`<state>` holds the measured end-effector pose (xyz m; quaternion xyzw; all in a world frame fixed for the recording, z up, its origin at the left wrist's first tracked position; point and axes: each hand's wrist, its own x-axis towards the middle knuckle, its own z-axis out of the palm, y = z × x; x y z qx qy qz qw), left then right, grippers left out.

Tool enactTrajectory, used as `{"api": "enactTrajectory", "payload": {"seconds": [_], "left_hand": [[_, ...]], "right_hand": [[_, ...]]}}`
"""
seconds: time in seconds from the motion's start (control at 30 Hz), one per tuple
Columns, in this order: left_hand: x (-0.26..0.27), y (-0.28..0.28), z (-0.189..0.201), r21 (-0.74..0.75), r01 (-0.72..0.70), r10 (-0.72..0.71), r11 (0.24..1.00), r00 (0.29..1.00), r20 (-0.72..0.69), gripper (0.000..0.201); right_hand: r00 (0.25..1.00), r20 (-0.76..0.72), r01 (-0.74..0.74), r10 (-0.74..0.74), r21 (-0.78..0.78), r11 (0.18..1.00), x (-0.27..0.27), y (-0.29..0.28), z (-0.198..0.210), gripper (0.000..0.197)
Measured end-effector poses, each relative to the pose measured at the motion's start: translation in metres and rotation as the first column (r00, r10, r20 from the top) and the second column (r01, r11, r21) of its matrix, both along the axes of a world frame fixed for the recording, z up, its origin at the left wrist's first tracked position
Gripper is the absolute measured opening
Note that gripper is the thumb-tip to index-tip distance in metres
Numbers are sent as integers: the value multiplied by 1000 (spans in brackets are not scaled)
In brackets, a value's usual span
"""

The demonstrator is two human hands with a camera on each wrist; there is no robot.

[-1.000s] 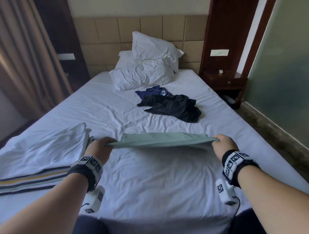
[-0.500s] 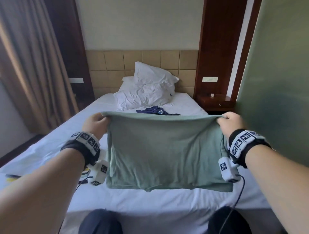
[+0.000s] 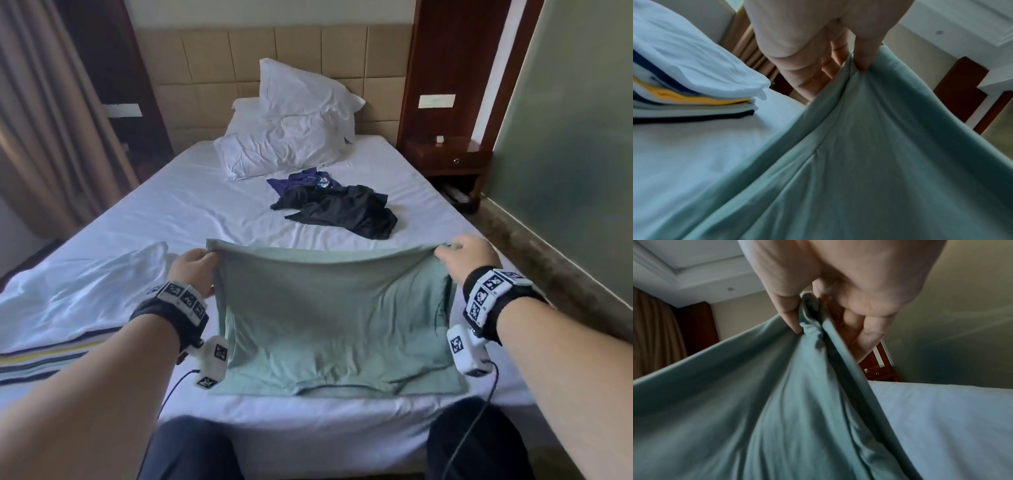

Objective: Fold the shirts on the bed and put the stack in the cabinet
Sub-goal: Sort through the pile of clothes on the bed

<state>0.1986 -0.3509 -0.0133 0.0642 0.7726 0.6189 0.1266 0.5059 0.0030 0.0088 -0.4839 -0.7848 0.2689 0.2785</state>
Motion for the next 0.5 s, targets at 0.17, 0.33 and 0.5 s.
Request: {"api": "enactTrajectory", "payload": {"seconds": [0.17,0.33,0.5], "left_hand": [[-47,36,-40,-48,-18,21,999,998,55,27],[-80,71,-73,-211,-3,11,977,999,37,38],[-70,103,-93,-539,111,-211,835,969,-127,30]], "right_hand": [[997,69,17,-15,-17,1000,-46,37,-30,30],[983,183,36,-19,-86,996,-91,68,-62,22],[909,413,-59,62,-20,998,-124,40,-93,50]]}}
